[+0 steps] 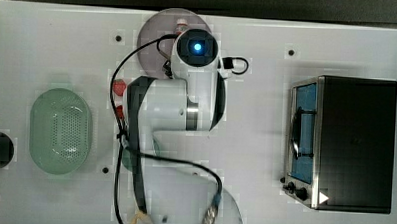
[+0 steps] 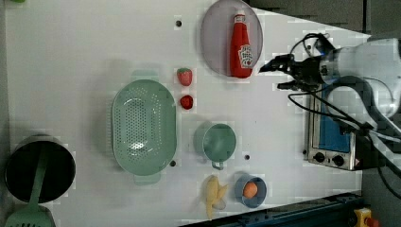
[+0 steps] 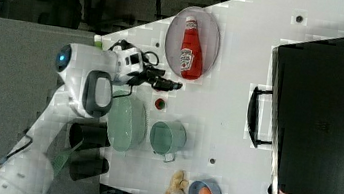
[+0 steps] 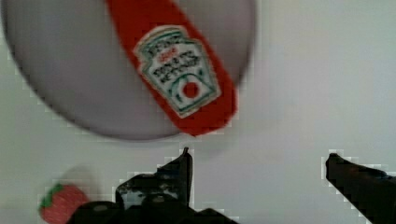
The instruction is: Pick ketchup from plate and place it on table.
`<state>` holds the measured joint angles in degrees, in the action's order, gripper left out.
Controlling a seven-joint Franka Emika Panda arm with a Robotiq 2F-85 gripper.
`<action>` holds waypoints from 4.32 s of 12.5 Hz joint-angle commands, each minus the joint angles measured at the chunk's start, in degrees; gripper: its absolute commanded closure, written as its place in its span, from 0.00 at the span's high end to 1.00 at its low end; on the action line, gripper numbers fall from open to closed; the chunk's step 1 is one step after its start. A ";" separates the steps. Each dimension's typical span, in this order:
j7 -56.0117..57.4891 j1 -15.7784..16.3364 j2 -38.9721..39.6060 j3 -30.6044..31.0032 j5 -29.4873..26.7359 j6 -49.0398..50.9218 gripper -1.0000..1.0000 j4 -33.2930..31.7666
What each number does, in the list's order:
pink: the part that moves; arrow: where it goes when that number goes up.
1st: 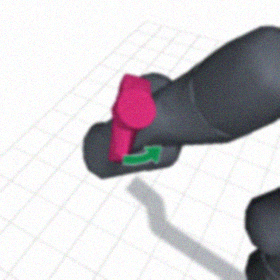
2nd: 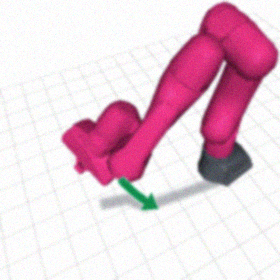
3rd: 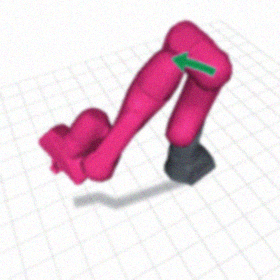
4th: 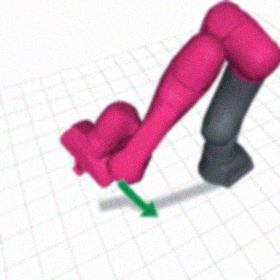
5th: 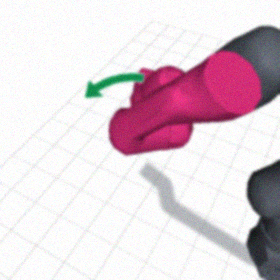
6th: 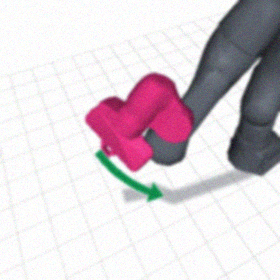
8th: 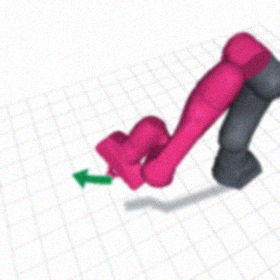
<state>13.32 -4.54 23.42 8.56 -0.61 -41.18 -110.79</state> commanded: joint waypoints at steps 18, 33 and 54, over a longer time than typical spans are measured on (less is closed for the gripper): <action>29.43 2.41 26.17 -0.12 5.58 -10.64 0.96 22.88; 22.06 -1.06 2.27 -0.18 2.81 10.04 0.59 21.03; 21.94 -5.00 -15.84 -4.44 -0.53 -13.23 0.62 -30.53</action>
<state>37.60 -9.36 8.73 4.27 -0.84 -52.46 -142.01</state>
